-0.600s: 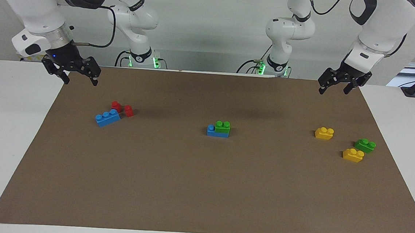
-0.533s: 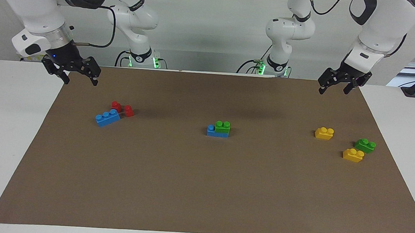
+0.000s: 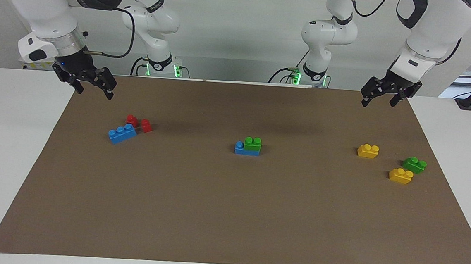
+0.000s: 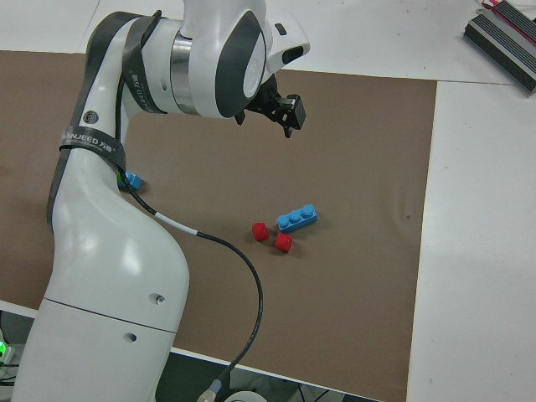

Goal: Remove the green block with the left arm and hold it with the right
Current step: 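Move both grippers toward the joined green and blue bricks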

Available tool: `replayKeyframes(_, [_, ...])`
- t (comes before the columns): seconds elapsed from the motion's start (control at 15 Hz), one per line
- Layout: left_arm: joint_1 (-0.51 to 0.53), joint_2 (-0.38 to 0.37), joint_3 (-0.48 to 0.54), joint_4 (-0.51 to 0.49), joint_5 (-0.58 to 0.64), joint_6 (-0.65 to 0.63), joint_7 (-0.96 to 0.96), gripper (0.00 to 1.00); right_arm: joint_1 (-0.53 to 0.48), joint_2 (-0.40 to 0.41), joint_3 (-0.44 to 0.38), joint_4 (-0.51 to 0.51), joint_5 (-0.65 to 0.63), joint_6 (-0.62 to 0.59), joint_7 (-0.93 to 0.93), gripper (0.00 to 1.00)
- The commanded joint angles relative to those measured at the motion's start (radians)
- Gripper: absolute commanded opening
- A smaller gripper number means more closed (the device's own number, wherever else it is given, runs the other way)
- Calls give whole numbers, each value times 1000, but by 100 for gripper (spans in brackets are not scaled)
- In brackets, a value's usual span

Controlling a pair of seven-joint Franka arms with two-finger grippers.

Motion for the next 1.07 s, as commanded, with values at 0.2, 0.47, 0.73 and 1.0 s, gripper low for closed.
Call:
replayKeyframes(0.2, [4,0,-6,5,-14,-4,-27,100,109,-23,9,-89,100,53,684,100])
replayKeyframes(0.47, [-37,-8,-13,-20,-17,24,-292,100,230,5,9,-149,167,171,1115,100])
replayKeyframes(0.73, [-120,-28,-13,-58,-17,47,-541,100,255,27,9,-225,322,248,1259,100])
replayKeyframes(1.0, [-227,-46,-13,-130,-17,132,-948,100,292,51,9,-313,468,412,1353,100])
